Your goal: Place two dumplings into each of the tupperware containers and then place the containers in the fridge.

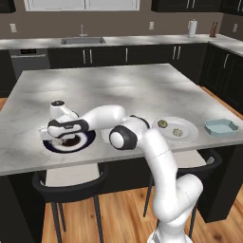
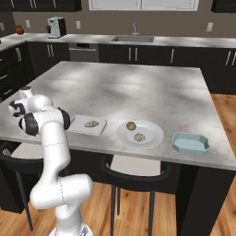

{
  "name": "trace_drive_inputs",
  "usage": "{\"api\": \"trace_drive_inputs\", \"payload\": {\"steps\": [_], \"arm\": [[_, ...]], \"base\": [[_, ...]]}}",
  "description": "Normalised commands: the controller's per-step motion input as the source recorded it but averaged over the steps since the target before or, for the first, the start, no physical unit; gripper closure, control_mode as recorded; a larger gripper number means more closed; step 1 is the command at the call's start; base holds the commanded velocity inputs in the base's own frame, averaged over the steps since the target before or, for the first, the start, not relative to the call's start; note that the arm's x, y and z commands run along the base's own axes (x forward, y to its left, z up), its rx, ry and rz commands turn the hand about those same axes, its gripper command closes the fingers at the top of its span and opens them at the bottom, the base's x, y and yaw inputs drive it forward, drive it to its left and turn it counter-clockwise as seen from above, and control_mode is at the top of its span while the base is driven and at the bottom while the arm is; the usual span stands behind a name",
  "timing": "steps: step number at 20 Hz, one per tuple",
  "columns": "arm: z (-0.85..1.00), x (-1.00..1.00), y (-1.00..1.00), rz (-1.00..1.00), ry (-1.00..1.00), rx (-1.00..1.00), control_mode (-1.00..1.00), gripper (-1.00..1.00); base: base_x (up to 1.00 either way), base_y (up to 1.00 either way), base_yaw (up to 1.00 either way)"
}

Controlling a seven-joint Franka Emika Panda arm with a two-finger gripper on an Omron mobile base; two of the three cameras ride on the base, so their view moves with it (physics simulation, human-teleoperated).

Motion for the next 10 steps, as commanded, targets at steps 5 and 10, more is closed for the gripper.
{"api": "trace_drive_inputs", "payload": {"steps": [5,10], "arm": [[-0.03,-0.04,-0.95,-0.59,0.00,0.05,-1.00,1.00],[0.51,-0.10,-1.00,-0.35,-0.02,0.15,-1.00,1.00]], "base": [[0.00,0.00,0.00],[0.00,0.00,0.00]]}}
